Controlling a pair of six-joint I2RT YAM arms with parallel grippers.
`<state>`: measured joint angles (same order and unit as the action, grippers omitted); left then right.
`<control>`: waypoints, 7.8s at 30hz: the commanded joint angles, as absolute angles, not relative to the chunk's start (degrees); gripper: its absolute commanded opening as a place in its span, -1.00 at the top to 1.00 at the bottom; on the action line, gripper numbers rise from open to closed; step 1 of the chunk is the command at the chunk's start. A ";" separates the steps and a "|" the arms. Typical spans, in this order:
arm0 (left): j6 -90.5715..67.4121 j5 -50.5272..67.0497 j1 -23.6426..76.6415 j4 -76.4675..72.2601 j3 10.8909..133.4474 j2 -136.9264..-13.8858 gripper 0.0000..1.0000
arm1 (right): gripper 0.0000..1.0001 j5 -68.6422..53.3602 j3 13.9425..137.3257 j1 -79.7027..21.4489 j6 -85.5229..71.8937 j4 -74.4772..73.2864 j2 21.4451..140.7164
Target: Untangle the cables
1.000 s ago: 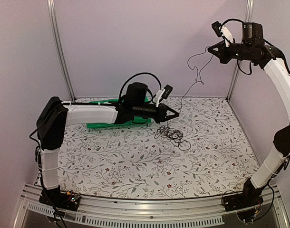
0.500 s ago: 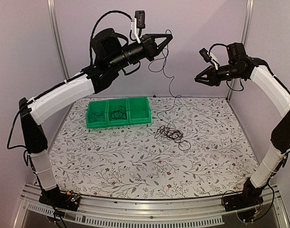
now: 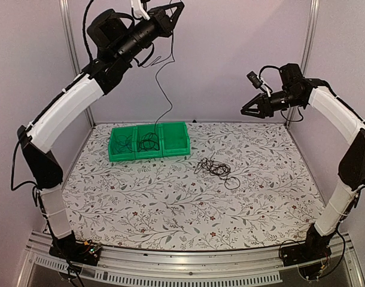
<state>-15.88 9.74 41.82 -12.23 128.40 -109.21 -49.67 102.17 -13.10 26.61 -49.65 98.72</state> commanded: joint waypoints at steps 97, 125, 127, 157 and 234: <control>-26.84 -2.77 20.42 -6.02 90.17 -118.19 1.00 | 0.13 -41.06 90.04 -13.09 31.20 -49.88 94.56; -35.87 0.76 20.98 20.59 102.68 -130.96 0.97 | 0.12 -41.22 89.91 -13.03 31.05 -49.60 95.27; -35.86 0.70 20.99 21.78 103.75 -130.96 0.85 | 0.12 -41.21 89.91 -13.03 31.11 -49.64 95.27; -41.80 -1.86 24.19 28.01 82.79 -105.98 0.22 | 0.12 -40.96 92.80 -14.82 30.81 -49.48 97.89; -17.37 17.04 46.67 2.29 86.42 -105.83 -0.05 | 1.00 -53.15 112.67 -20.96 20.31 -43.34 114.21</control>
